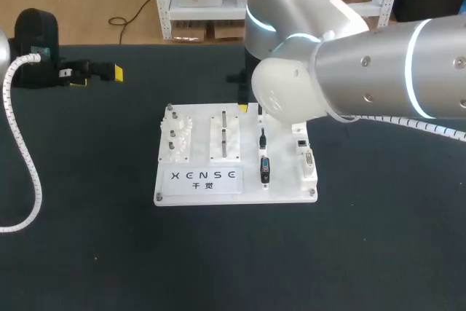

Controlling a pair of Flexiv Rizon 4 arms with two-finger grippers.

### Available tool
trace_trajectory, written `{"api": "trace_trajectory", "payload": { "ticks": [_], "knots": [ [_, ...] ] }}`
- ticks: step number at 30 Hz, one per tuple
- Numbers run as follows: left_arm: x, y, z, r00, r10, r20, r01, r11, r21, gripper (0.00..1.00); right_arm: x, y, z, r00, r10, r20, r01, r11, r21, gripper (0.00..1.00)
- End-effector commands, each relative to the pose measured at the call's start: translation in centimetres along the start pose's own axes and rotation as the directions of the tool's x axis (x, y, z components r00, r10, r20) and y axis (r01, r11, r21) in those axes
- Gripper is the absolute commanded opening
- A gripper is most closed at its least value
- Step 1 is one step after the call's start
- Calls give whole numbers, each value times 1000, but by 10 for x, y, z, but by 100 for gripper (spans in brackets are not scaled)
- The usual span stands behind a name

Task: Insert the USB connector, Ethernet cable, and multi-pin plug into their matching sockets one by one.

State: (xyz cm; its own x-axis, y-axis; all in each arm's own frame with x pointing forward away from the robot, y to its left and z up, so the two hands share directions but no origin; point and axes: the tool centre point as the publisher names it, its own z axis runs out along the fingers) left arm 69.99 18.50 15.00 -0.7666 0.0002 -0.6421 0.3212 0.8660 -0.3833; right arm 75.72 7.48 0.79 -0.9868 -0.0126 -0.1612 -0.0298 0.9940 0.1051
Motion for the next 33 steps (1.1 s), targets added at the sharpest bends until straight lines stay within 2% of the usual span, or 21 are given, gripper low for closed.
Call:
{"api": "trace_trajectory", "payload": {
  "ticks": [1, 18, 26, 33],
  "knots": [
    [0, 0, 0, 1000, 0, 0, 0, 1000, 0, 100, 3, -1, -2, 1000, 1, 6, -1, 1000, 1, 48],
    [0, 0, 0, 1000, 0, 0, 0, 1000, 0, 100, 2, -6, -1, 1000, -3, 7, 3, 1000, 12, 47],
    [0, 0, 0, 1000, 0, 0, 0, 1000, 0, 100, 3, -8, 0, 1000, 4, 3, -4, 1000, 5, 36],
    [0, 0, 0, 1000, 0, 0, 0, 1000, 0, 100, 6, -8, 0, 1000, 7, -2, -7, 1000, -2, 31]
  ]
}}
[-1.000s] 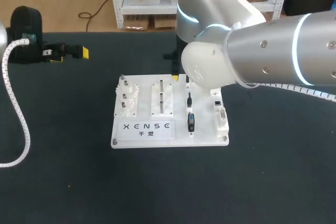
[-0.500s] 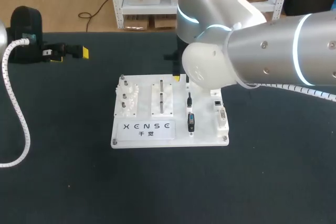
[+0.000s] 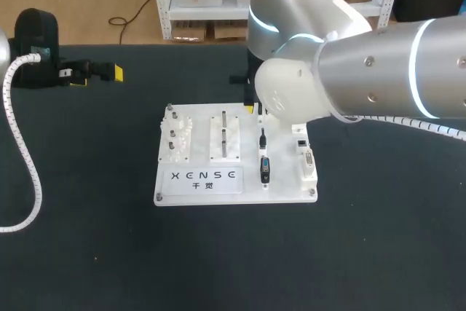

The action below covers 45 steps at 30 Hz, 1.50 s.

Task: Insert the USB connector, Ethernet cable, and multi-pin plug into their matching sockets one by one.

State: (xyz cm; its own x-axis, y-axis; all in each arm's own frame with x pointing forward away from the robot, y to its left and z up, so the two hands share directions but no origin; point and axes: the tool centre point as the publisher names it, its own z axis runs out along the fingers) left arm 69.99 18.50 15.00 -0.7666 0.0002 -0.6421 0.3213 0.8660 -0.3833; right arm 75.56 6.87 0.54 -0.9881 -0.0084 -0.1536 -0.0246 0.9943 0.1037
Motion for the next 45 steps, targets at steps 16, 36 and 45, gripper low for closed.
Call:
{"api": "trace_trajectory", "payload": {
  "ticks": [16, 36, 45],
  "knots": [
    [0, 0, 0, 1000, 0, 0, 0, 1000, 0, 100, 6, 0, -6, 1000, 0, 13, 1, 1000, -19, 5],
    [0, 0, 0, 1000, 0, 0, 0, 1000, 0, 100, 5, -2, -20, 999, 5, 38, -3, 999, -42, 0],
    [0, 0, 0, 1000, 0, 0, 0, 1000, 0, 100, 1, -5, -26, 999, 7, 48, -4, 998, -60, 0]
  ]
}}
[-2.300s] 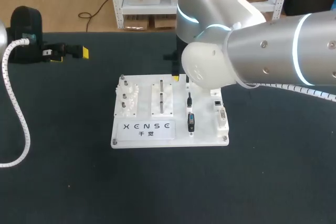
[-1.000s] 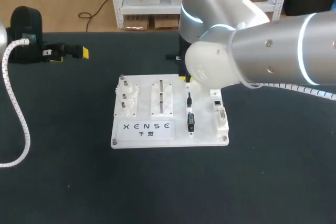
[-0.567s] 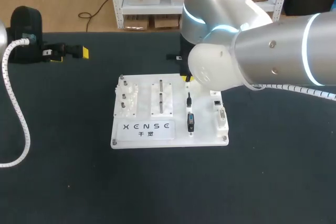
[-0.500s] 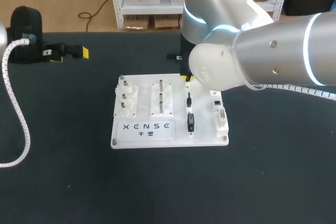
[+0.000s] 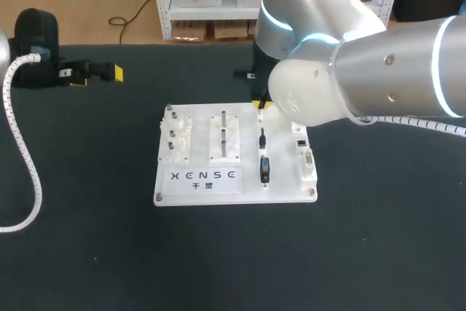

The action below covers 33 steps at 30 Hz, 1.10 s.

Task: Insert the USB connector, Ethernet cable, and multi-pin plug into their matching sockets one by one.

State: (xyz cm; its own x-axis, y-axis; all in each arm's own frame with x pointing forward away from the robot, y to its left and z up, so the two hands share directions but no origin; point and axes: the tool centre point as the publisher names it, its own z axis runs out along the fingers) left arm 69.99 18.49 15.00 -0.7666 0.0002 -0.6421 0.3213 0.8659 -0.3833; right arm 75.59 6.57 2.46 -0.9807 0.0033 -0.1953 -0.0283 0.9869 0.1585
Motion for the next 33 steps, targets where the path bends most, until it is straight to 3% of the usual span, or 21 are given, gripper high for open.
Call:
{"api": "trace_trajectory", "payload": {
  "ticks": [1, 11, 33],
  "knots": [
    [0, 0, 0, 1000, 0, 0, 0, 1000, 0, 100, 4, -3, -8, 1000, -1, 6, 1, 1000, -6, 0],
    [0, 0, 0, 1000, 0, 0, 0, 1000, 0, 100, 1, -8, -18, 1000, -1, 25, 1, 1000, -11, 0],
    [0, 0, 0, 1000, 0, 0, 0, 1000, 0, 100, 8, -63, -24, 999, -30, 13, 29, 996, 87, 0]
  ]
}}
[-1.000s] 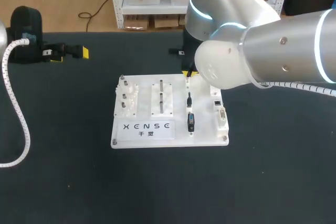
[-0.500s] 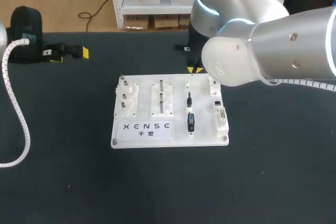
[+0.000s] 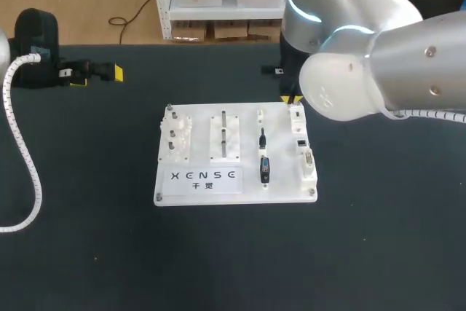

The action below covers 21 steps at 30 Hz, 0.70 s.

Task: Insert the USB connector, Ethernet cable, and multi-pin plug into their matching sockets one by one.

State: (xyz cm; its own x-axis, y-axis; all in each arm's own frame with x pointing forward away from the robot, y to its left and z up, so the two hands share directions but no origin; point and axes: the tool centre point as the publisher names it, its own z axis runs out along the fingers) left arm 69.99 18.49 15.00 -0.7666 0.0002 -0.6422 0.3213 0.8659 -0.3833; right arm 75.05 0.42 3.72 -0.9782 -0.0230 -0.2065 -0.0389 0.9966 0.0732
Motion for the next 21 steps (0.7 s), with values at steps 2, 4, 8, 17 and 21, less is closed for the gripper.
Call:
{"api": "trace_trajectory", "payload": {
  "ticks": [2, 4, 8, 17, 21],
  "knots": [
    [0, 0, 0, 1000, 0, 0, 0, 1000, 0, 100, 6, -8, 1, 1000, -5, 1, 5, 1000, 12, 0],
    [0, 0, 0, 1000, 0, 0, 0, 1000, 0, 100, 7, -11, 2, 1000, -7, -6, 7, 1000, 18, 0],
    [0, 0, 0, 1000, 0, 0, 0, 1000, 0, 100, 10, -16, 3, 1000, -8, -12, 9, 1000, 23, 0],
    [0, 0, 0, 1000, 0, 0, 0, 1000, 0, 100, 12, -18, 7, 1000, 1, -29, 0, 999, 33, 0],
    [0, 0, 0, 1000, 0, 0, 0, 1000, 0, 100, 13, -17, 9, 999, 0, -33, 1, 1000, 31, 0]
  ]
}}
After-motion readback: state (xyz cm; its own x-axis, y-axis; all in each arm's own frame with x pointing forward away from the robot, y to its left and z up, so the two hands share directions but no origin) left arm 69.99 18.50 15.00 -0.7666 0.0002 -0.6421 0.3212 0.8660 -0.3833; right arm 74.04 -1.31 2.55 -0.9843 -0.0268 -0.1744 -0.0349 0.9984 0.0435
